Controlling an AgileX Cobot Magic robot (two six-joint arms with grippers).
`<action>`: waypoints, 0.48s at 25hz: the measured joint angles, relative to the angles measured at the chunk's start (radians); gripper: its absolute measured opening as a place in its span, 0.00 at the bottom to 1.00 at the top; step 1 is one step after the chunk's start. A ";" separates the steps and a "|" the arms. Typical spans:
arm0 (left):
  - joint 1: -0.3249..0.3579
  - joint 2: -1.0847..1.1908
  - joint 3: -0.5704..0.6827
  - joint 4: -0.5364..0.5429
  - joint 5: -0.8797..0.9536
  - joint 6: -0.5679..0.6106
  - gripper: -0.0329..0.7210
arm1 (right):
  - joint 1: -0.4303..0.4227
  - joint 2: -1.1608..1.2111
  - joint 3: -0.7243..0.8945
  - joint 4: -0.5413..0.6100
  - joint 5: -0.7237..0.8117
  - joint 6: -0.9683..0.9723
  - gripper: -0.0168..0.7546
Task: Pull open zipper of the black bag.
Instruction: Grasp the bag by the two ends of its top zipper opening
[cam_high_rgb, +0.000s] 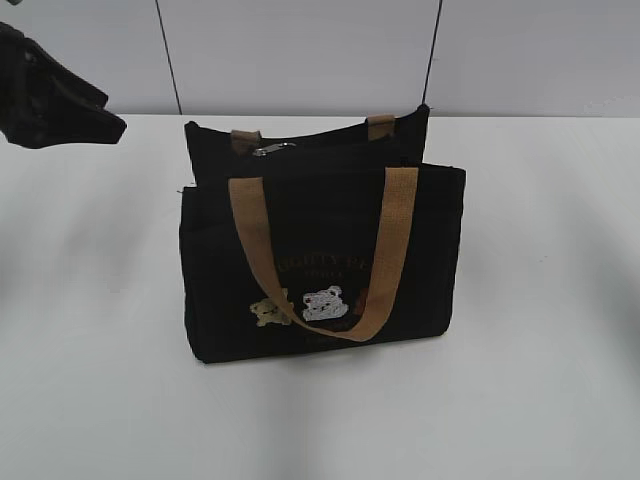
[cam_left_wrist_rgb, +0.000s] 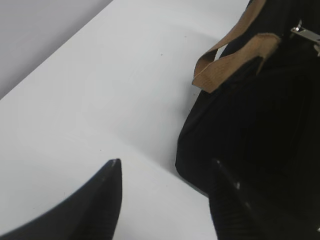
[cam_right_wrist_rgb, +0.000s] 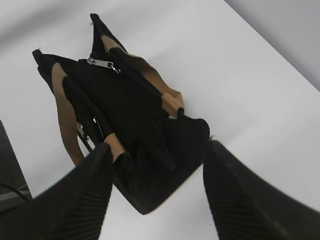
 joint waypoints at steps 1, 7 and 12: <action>-0.004 0.005 -0.003 -0.001 0.000 0.005 0.60 | 0.000 0.015 -0.017 0.009 0.005 -0.007 0.59; -0.066 0.006 -0.004 -0.024 -0.072 0.097 0.60 | 0.045 0.101 -0.073 0.017 0.013 -0.086 0.53; -0.082 0.030 -0.020 -0.079 -0.082 0.107 0.60 | 0.129 0.169 -0.129 0.020 0.015 -0.114 0.52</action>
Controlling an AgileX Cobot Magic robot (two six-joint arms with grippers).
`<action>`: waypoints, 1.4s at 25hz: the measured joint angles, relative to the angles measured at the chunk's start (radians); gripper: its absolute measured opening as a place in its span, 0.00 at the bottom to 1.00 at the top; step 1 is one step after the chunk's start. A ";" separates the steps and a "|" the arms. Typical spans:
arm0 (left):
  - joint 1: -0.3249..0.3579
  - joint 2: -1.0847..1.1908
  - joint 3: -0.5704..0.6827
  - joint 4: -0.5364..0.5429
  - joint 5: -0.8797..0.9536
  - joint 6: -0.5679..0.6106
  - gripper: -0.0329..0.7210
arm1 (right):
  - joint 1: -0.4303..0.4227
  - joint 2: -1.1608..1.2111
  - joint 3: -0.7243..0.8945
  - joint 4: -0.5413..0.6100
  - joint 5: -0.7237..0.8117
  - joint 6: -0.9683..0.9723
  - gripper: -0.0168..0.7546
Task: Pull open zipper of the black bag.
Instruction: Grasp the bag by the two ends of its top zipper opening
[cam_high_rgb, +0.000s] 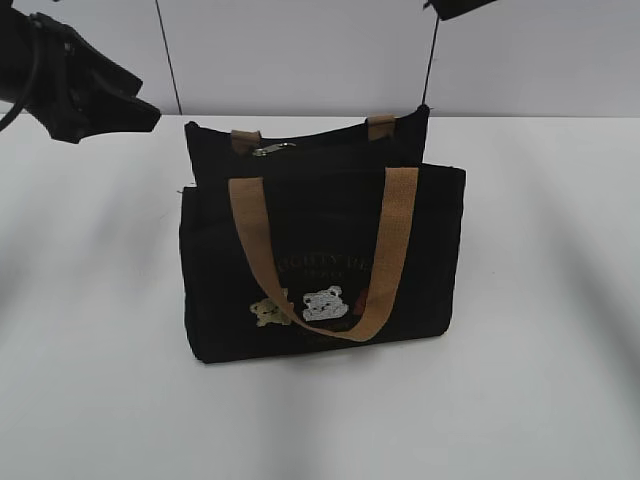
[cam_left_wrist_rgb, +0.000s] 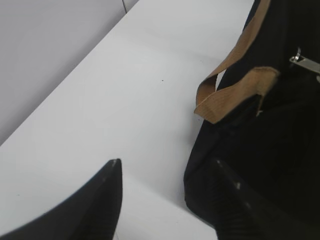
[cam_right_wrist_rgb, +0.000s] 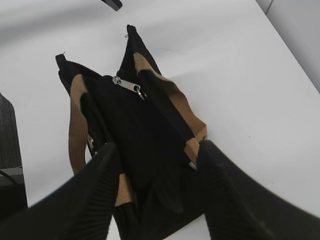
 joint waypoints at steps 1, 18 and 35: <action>0.000 0.008 -0.005 0.000 0.007 0.000 0.60 | 0.011 0.013 -0.012 0.002 0.000 -0.001 0.52; 0.000 0.186 -0.163 0.045 0.268 0.029 0.60 | 0.150 0.140 -0.065 0.019 -0.033 -0.100 0.51; 0.018 0.132 -0.183 0.078 0.324 0.041 0.60 | 0.151 0.144 -0.065 0.036 -0.050 -0.100 0.51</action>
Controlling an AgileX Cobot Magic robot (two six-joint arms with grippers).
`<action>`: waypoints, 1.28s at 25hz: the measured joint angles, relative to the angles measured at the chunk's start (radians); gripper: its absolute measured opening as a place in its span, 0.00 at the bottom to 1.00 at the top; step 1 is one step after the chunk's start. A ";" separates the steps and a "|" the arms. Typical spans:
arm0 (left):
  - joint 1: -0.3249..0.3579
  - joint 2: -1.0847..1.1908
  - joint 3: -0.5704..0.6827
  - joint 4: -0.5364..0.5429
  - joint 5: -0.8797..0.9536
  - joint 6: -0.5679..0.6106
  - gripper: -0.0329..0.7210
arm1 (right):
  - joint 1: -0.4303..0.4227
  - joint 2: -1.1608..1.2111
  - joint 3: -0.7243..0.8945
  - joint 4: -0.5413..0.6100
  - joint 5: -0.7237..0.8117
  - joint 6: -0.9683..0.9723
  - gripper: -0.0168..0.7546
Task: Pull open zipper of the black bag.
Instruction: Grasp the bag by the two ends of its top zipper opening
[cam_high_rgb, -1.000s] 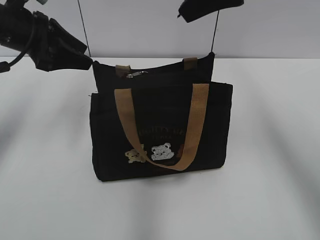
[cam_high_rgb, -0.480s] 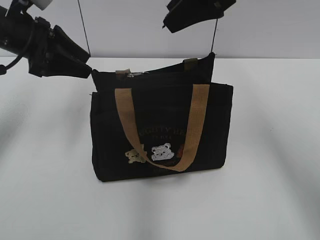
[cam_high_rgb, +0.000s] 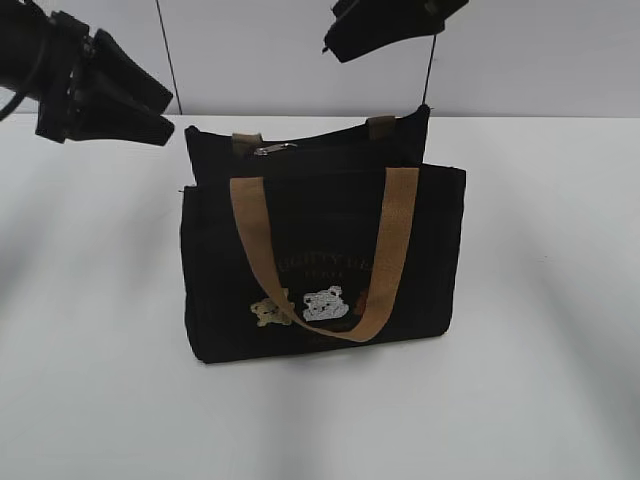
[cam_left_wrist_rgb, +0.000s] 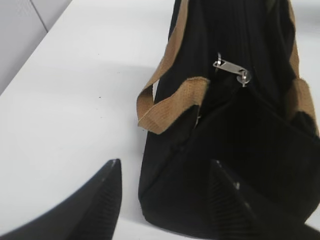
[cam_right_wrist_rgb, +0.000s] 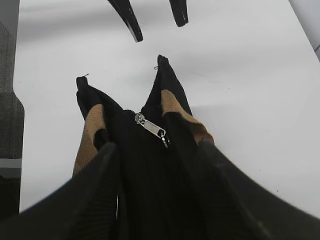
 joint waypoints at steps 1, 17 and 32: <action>-0.009 0.010 0.000 0.003 -0.001 0.011 0.60 | 0.000 0.000 0.000 0.001 0.000 0.000 0.51; -0.113 0.097 0.000 -0.006 -0.086 0.066 0.46 | 0.000 0.038 0.000 0.049 -0.001 -0.041 0.51; -0.114 0.097 0.000 -0.003 -0.085 0.068 0.09 | 0.073 0.072 0.000 0.070 -0.027 -0.123 0.49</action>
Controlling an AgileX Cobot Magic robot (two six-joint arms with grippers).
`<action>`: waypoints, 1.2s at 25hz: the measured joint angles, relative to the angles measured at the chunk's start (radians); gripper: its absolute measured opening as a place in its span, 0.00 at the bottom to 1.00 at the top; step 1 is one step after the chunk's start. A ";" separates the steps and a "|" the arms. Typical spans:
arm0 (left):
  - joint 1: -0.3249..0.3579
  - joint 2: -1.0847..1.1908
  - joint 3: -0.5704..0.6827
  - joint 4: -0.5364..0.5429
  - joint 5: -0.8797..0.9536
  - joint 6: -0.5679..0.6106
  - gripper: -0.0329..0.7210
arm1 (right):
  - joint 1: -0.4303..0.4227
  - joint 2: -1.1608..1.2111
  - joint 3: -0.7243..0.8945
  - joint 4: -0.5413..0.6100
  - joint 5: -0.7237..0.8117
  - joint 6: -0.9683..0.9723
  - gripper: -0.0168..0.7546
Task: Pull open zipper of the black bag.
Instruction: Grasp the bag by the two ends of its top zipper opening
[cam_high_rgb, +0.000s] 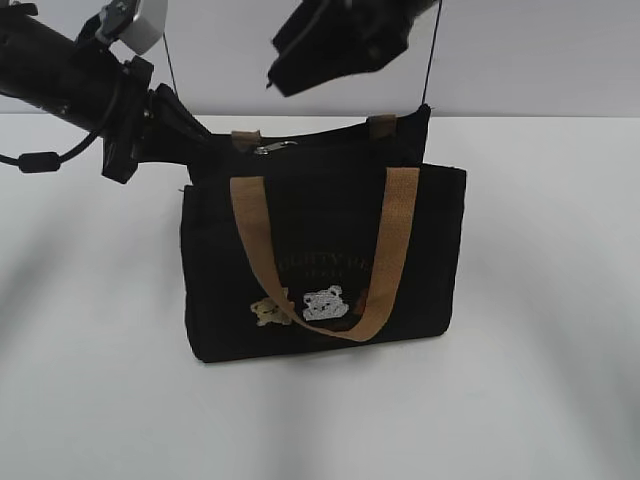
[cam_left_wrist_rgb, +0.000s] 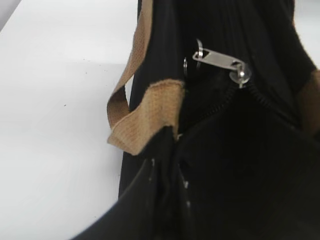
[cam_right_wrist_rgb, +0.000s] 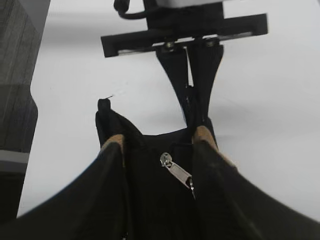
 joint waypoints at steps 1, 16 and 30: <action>0.000 0.000 0.000 0.000 0.005 0.000 0.09 | 0.013 0.014 0.000 -0.013 -0.004 0.000 0.47; 0.000 0.000 0.000 0.001 0.012 0.002 0.09 | 0.027 0.090 0.000 0.017 -0.046 -0.101 0.29; 0.000 0.000 0.000 0.001 0.013 0.002 0.09 | 0.057 0.123 0.000 0.021 -0.039 -0.120 0.29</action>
